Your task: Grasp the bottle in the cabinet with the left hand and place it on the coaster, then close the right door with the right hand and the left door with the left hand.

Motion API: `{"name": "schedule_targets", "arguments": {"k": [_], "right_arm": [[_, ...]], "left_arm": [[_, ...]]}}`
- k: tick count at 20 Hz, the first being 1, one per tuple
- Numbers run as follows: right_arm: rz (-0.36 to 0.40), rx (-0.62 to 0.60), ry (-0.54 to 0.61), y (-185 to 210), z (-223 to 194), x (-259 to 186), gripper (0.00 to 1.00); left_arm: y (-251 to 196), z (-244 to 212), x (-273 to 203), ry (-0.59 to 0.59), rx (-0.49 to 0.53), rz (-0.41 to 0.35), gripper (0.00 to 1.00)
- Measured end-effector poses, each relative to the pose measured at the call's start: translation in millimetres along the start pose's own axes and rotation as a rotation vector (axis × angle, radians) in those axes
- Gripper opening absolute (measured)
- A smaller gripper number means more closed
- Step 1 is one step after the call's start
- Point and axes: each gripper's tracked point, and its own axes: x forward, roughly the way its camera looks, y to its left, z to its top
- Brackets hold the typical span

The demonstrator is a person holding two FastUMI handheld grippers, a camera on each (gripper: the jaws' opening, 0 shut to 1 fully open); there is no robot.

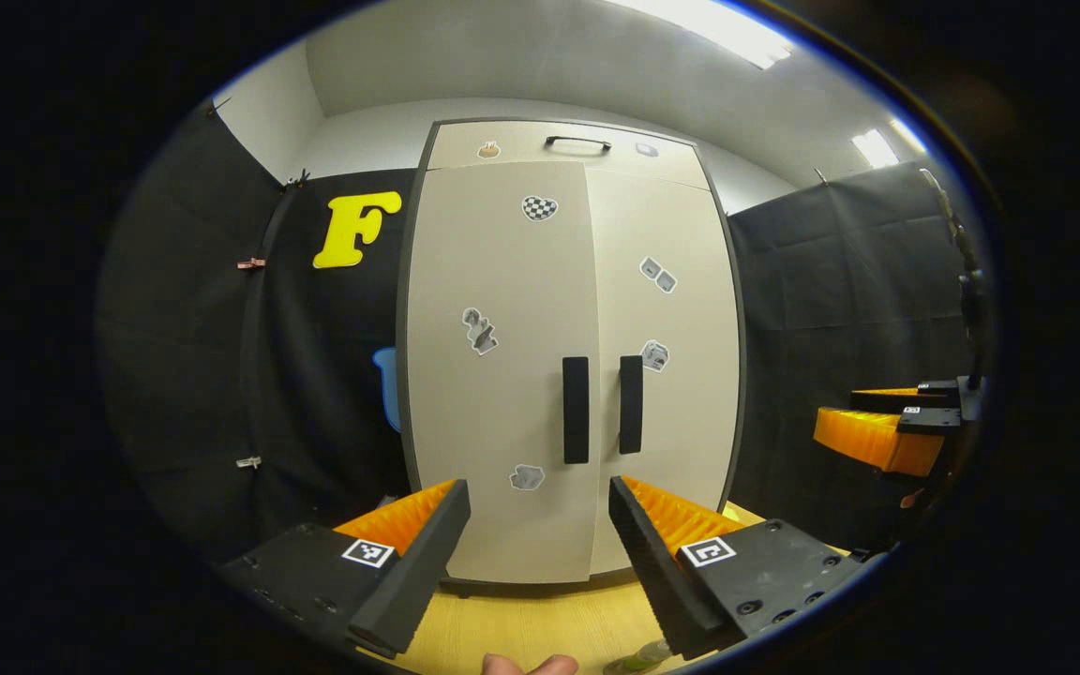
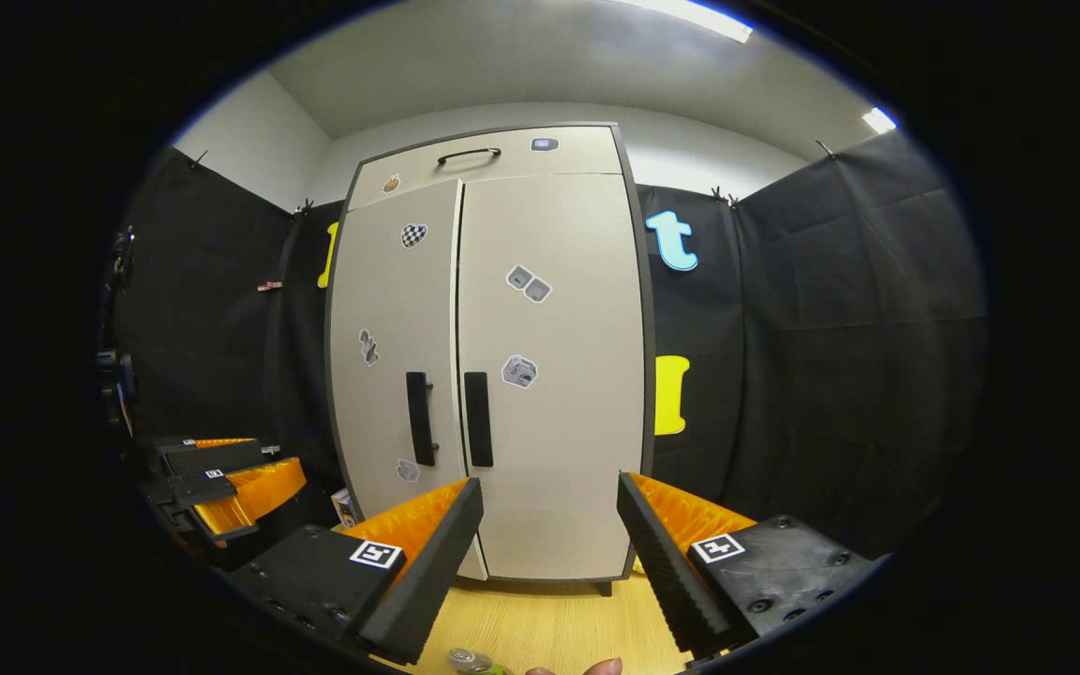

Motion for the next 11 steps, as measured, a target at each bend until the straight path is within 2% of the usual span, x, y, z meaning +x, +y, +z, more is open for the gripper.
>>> {"name": "schedule_targets", "arguments": {"k": [4, 11], "right_arm": [[-0.007, -0.035, 0.041, 4.6, -10.2, 1.9, 0.96], [-0.028, -0.030, 0.024, 14.6, -8.0, -1.7, 0.96]], "left_arm": [[2.3, 2.7, 3.0, -0.029, 0.001, -0.002, 0.95], [12.8, -5.3, 5.7, -0.019, -0.017, -0.004, 0.95]]}}
